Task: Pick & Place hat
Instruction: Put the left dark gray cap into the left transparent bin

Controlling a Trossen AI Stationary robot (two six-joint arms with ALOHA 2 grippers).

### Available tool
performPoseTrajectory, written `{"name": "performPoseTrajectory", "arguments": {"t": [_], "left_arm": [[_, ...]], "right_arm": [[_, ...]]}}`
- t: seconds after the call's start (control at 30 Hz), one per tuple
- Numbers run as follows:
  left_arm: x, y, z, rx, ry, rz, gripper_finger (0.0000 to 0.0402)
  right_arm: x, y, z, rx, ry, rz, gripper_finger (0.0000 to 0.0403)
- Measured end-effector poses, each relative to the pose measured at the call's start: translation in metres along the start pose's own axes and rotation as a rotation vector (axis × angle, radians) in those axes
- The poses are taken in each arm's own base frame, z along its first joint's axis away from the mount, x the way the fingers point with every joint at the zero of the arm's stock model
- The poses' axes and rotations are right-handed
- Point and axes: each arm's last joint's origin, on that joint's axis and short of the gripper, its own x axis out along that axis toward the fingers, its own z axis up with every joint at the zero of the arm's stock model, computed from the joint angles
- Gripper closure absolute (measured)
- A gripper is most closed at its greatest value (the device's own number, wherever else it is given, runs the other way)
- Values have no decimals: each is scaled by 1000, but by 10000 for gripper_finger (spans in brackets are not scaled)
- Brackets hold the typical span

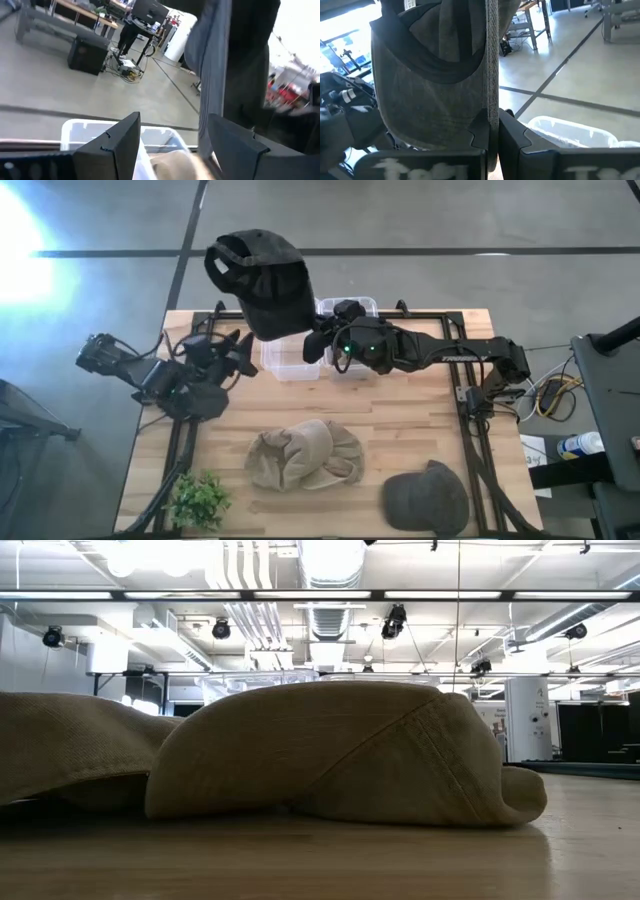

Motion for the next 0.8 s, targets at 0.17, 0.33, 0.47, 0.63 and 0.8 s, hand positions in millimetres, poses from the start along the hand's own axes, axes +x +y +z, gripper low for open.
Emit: {"name": "performPoseTrajectory", "arguments": {"t": [0.17, 0.33, 0.47, 0.63, 0.8], "left_arm": [[5, -7, 8, -48, -14, 6, 177], [16, -12, 12, -111, 6, 8, 177], [20, -17, 17, -135, 39, -31, 177], [17, -21, 32, -17, 40, -93, 177], [17, -21, 53, 48, 103, -294, 177]], "right_arm": [[0, 1, 1, -1, -2, 10, 390], [1, 1, 3, -1, -12, 29, 390], [-1, 1, 5, 0, -11, 42, 390], [-5, -8, 22, -1, -33, 57, 390], [-6, -23, 43, -6, -66, 56, 390]]}}
